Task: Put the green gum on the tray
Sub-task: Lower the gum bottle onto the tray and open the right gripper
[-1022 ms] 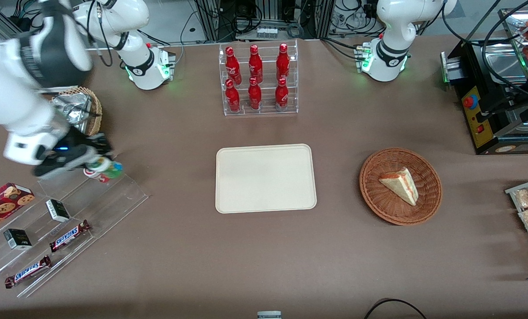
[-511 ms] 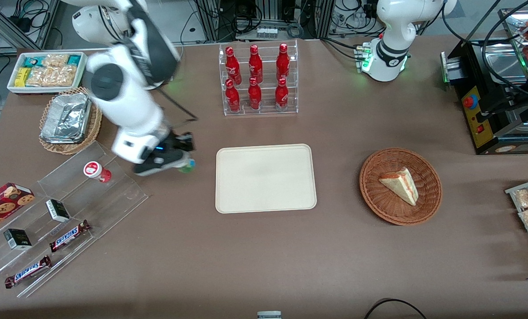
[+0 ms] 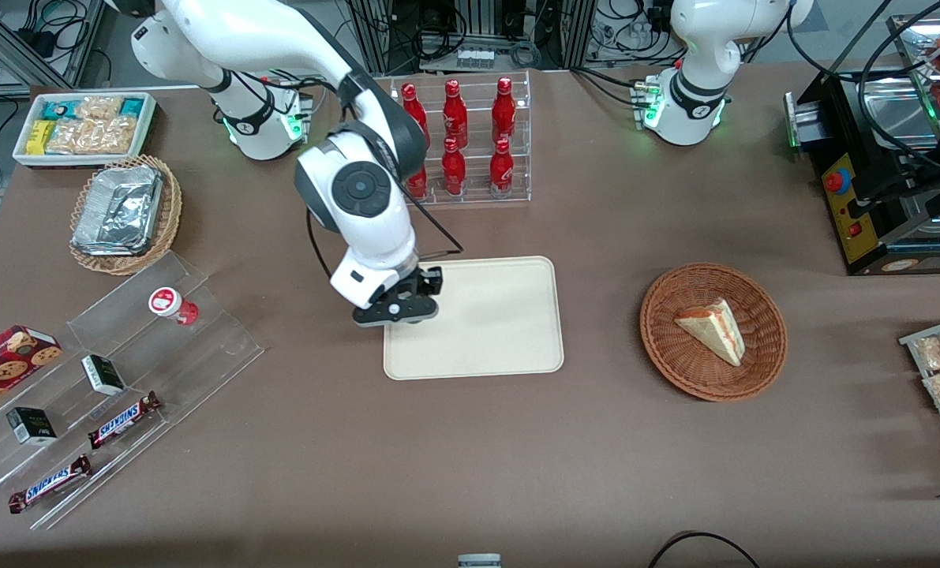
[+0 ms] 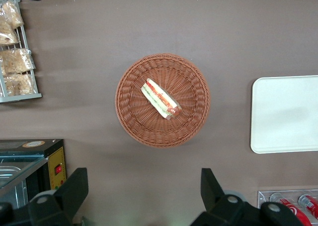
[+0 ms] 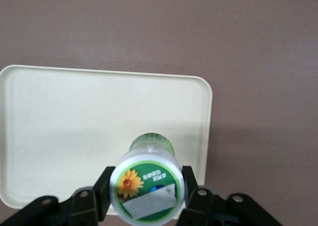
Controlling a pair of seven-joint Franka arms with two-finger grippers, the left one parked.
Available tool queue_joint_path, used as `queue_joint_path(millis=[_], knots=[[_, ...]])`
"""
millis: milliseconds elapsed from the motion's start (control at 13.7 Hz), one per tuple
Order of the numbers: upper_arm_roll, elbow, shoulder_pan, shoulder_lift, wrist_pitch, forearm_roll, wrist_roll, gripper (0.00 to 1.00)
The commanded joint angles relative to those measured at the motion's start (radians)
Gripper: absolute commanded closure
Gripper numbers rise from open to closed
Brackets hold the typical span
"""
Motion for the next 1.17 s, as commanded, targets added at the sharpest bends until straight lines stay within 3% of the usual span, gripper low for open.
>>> queue_joint_path(millis=[0, 657, 1095], knots=[[-0.011, 0.045, 0.042, 0.092, 0.072, -0.011, 0.092, 1.0], [-0.012, 0.062, 0.145, 0.223, 0.179, -0.006, 0.176, 1.0], [-0.012, 0.062, 0.157, 0.255, 0.228, -0.011, 0.206, 0.98]])
